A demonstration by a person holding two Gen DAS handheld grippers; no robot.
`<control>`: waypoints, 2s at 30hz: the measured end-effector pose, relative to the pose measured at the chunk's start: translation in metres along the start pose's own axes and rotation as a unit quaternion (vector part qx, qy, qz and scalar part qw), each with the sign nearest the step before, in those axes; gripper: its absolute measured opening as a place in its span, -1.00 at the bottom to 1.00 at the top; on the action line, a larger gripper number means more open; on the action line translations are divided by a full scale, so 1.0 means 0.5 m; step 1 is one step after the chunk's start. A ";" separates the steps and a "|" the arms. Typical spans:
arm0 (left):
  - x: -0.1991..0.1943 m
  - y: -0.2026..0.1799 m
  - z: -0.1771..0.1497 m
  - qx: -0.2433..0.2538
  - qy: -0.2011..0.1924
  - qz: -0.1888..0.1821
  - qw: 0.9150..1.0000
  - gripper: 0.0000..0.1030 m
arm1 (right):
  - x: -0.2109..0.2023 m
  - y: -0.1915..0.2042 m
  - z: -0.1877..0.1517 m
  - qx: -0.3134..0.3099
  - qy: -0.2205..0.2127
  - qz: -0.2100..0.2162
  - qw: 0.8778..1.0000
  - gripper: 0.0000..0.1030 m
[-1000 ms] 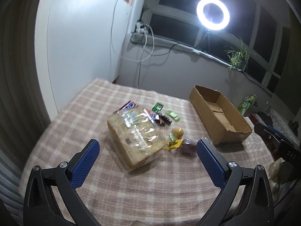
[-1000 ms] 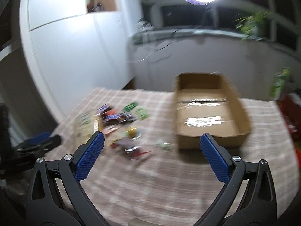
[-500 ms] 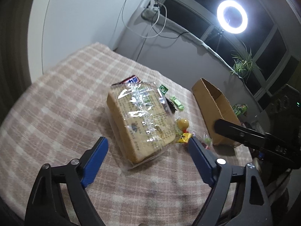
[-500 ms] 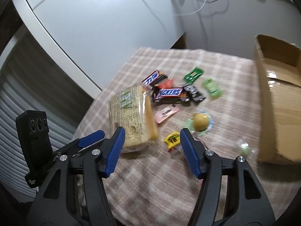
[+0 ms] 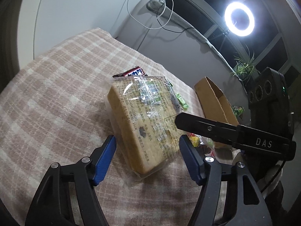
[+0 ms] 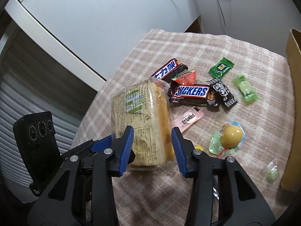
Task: Organize snacks
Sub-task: 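Reach the right gripper to the wrapped bread loaf and grasp it, then carry the bread loaf into the cardboard box and open the right gripper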
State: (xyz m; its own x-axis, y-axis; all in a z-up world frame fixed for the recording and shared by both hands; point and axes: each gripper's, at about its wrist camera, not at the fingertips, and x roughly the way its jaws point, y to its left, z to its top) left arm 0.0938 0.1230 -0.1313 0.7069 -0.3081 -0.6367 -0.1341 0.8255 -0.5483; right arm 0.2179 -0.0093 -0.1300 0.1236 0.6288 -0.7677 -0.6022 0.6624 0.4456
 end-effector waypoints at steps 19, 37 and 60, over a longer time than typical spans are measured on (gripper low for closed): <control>0.006 -0.021 0.005 0.033 -0.015 0.013 0.999 0.09 | -0.022 0.006 -0.004 0.003 -0.012 0.007 1.000 -0.25; 0.029 -0.188 0.035 0.110 -0.027 -0.022 0.993 0.09 | -0.234 -0.084 -0.032 0.031 -0.096 -0.022 0.995 -0.25; 0.191 -0.434 0.041 0.197 0.028 -0.089 0.976 0.09 | -0.416 -0.307 -0.081 0.122 -0.159 -0.090 0.976 -0.25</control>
State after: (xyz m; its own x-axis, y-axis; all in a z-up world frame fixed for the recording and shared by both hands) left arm 0.2047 -0.0757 -0.0618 0.6532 -0.4805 -0.5851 0.2739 0.8704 -0.4091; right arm 0.2526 -0.2582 -0.0571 0.4723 0.5620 -0.6790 -0.3477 0.8267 0.4425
